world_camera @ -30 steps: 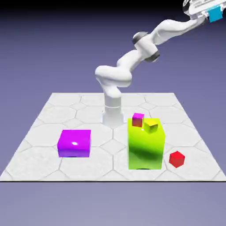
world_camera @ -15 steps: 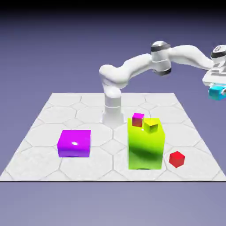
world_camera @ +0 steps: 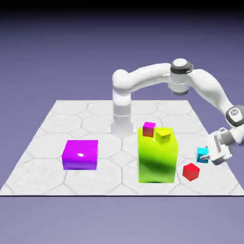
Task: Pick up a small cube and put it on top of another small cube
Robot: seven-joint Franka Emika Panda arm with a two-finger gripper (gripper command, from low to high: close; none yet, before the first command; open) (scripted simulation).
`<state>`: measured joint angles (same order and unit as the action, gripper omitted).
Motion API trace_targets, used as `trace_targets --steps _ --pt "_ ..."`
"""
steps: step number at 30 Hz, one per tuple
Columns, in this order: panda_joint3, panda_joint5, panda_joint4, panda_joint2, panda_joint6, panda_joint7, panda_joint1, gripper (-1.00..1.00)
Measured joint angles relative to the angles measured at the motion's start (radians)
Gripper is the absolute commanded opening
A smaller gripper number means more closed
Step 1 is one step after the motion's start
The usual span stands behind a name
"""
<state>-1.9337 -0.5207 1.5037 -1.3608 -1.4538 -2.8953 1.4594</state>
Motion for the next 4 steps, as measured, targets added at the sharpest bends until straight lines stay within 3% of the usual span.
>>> trace_targets --steps 1,2,4 --pt "-0.013 -0.004 0.036 -0.002 -0.032 0.001 -0.009 -1.0" --pt "-0.023 -0.006 0.063 -0.004 -0.056 0.001 -0.016 1.0" --pt "-0.023 -0.007 0.063 -0.004 -0.055 0.001 -0.016 1.0"
